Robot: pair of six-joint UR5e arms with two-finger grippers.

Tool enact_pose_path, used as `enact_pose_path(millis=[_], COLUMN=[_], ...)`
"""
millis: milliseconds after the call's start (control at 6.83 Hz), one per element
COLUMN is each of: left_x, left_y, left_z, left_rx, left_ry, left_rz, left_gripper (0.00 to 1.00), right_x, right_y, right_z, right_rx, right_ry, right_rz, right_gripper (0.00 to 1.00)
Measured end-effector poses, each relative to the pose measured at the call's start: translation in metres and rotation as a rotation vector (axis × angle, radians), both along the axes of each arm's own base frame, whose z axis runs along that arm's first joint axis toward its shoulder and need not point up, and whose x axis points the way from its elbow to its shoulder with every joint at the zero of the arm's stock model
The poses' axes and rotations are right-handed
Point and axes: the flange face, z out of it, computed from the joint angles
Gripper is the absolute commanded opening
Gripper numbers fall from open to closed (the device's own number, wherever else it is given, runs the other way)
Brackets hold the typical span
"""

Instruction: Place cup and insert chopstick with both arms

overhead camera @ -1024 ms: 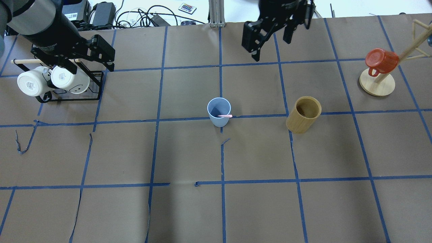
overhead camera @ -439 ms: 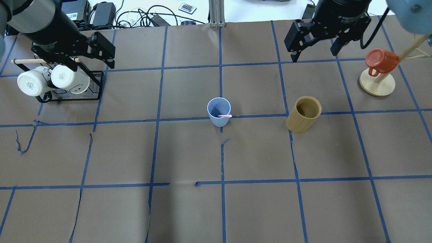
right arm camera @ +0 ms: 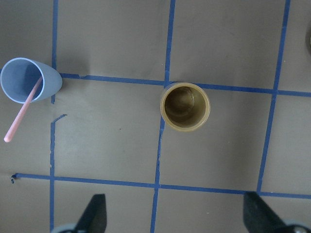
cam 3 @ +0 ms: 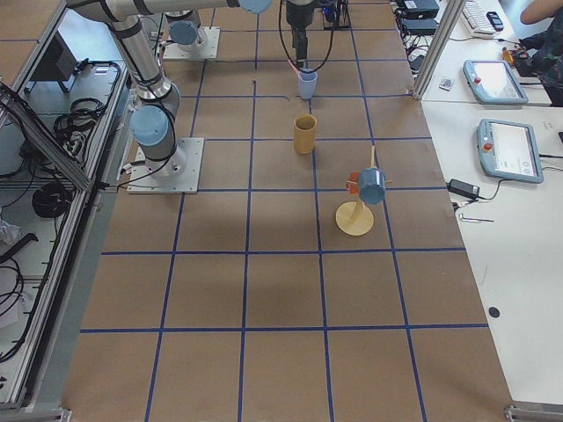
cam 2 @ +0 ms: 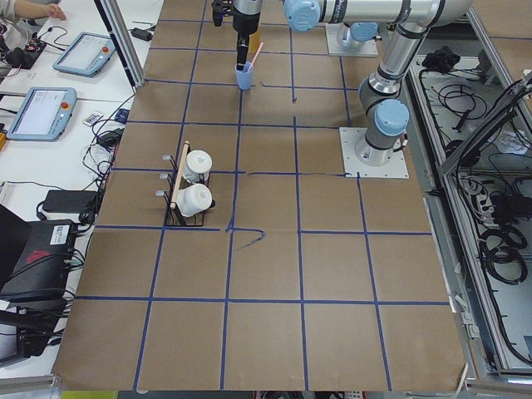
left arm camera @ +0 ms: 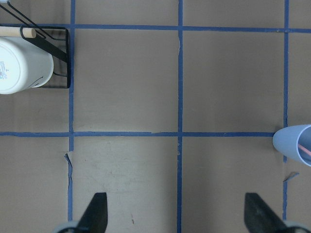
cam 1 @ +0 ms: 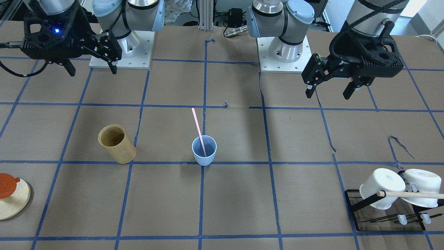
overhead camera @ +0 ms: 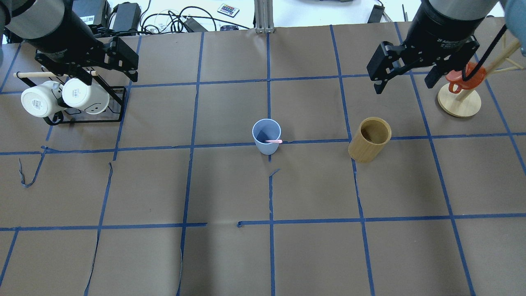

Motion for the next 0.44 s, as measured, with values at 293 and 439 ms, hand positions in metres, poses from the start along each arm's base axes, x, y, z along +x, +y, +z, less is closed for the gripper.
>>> enact_pose_path(millis=[293,439], left_x=[0.0001,0.0003], left_y=[-0.0034,-0.0031], left_z=[0.0028,0.0048], left_rx=[-0.032,-0.042], left_ry=[-0.001,-0.004], left_rz=[0.0,0.0], left_gripper=[1.0,1.0], right_x=[-0.002,-0.0021], right_y=[0.0028,0.0031], right_z=[-0.0018,-0.0019], right_rx=[0.02,0.022], right_ry=[0.015,0.016], right_rz=[-0.001,-0.001], right_gripper=[1.0,1.0])
